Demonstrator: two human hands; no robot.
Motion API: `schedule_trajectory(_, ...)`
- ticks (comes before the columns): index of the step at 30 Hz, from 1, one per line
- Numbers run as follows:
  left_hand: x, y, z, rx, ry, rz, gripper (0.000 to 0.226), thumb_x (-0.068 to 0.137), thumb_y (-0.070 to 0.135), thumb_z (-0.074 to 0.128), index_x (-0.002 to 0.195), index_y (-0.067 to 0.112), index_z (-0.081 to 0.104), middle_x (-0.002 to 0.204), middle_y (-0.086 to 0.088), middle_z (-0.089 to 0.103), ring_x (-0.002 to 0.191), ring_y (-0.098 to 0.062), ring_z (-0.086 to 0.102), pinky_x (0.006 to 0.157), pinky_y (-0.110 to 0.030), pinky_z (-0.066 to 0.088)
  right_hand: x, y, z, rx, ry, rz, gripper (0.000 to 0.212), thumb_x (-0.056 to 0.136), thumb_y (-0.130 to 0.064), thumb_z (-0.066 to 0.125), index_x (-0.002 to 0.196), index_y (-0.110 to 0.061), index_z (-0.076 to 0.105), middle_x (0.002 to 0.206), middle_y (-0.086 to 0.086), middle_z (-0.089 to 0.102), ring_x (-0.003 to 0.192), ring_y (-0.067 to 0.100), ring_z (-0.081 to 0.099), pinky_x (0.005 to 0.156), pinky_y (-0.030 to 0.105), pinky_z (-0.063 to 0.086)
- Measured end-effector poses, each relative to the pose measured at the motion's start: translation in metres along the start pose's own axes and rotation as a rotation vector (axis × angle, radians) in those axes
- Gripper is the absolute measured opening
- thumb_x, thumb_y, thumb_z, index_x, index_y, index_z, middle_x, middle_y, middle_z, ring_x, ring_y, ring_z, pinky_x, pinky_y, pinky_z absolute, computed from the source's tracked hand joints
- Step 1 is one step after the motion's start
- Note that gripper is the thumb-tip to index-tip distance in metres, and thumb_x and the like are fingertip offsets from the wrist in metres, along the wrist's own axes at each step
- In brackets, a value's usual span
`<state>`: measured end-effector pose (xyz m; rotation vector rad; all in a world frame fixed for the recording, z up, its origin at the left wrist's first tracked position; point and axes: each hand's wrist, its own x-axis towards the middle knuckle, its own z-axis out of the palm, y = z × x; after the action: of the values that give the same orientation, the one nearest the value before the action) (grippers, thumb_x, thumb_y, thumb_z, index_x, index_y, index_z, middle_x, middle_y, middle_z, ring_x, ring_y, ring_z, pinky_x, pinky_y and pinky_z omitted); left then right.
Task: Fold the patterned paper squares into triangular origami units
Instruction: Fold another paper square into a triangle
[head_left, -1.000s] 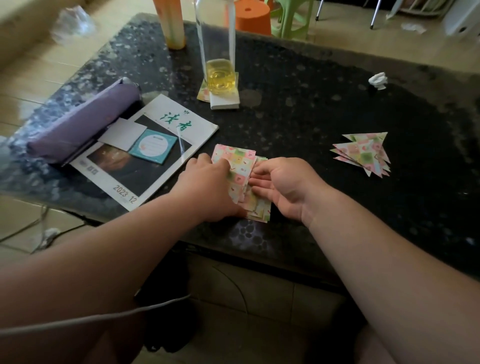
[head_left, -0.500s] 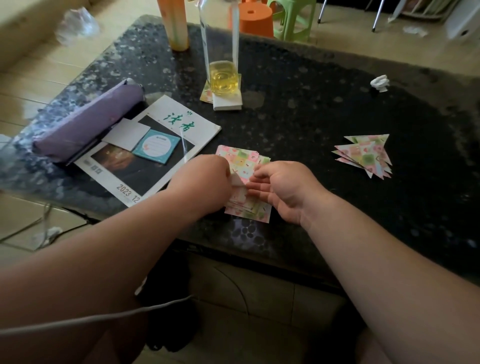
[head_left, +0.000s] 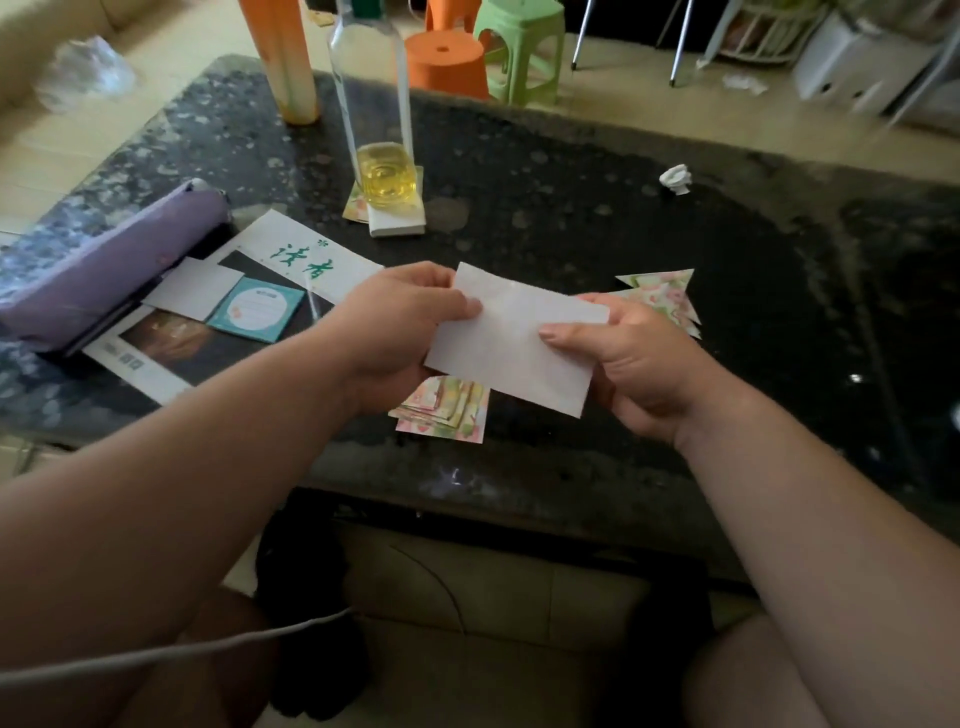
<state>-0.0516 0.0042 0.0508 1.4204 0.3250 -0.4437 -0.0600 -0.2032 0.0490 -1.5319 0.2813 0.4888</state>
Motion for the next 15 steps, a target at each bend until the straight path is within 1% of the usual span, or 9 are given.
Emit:
schedule_trajectory(2,0.0,-0.003,0.017,-0.046,-0.062,-0.019,0.022,0.092,0.001,0.066,0.111,0.012,0.067,0.112,-0.014,0.075,0.101,-0.029,0.073,0.081,-0.043,0.061,-0.011,0.006,-0.018,0.072,0.076,0.013,0.03,0.087,-0.006,0.076,0.116,-0.013,0.069,0.112,0.011,0.076,0.104,0.029,0.074,0.087,0.045,0.062)
schedule_trajectory(5,-0.002,-0.008,0.039,-0.067,-0.156,-0.054,0.033,0.089,-0.003,0.068,0.117,0.013,0.066,0.113,-0.013,0.075,0.102,-0.032,0.073,0.084,-0.047,0.06,-0.03,0.017,-0.04,0.186,0.2,0.057,0.037,0.084,-0.003,0.076,0.118,-0.015,0.068,0.116,0.013,0.074,0.104,0.032,0.074,0.087,0.049,0.062)
schedule_trajectory(8,-0.004,-0.018,0.058,0.015,-0.168,-0.124,0.032,0.083,0.004,0.076,0.112,0.015,0.07,0.112,-0.013,0.075,0.102,-0.033,0.073,0.086,-0.052,0.06,-0.048,0.022,-0.054,0.108,0.283,0.078,0.047,0.082,-0.004,0.08,0.124,-0.022,0.066,0.121,0.011,0.071,0.106,0.032,0.072,0.086,0.05,0.062)
schedule_trajectory(11,-0.008,-0.025,0.072,0.084,-0.131,-0.153,0.025,0.082,0.009,0.08,0.104,0.015,0.072,0.109,-0.013,0.075,0.097,-0.032,0.074,0.082,-0.05,0.061,-0.064,0.016,-0.063,-0.009,0.337,0.03,0.053,0.085,-0.006,0.08,0.131,-0.024,0.062,0.119,0.008,0.07,0.102,0.029,0.073,0.081,0.047,0.064)
schedule_trajectory(13,-0.008,-0.025,0.077,0.137,-0.095,-0.119,0.031,0.079,0.013,0.084,0.107,0.02,0.071,0.113,-0.01,0.074,0.097,-0.031,0.074,0.08,-0.047,0.062,-0.074,0.01,-0.069,-0.126,0.375,-0.019,0.055,0.087,-0.008,0.079,0.134,-0.028,0.06,0.113,0.005,0.072,0.1,0.025,0.073,0.082,0.046,0.064)
schedule_trajectory(15,-0.007,-0.021,0.08,0.277,-0.03,-0.037,0.04,0.079,0.022,0.086,0.114,0.028,0.067,0.116,-0.003,0.07,0.101,-0.026,0.071,0.084,-0.047,0.061,-0.077,0.009,-0.074,-0.228,0.391,-0.064,0.059,0.089,-0.008,0.078,0.138,-0.033,0.057,0.103,0.003,0.076,0.099,0.022,0.073,0.088,0.047,0.062)
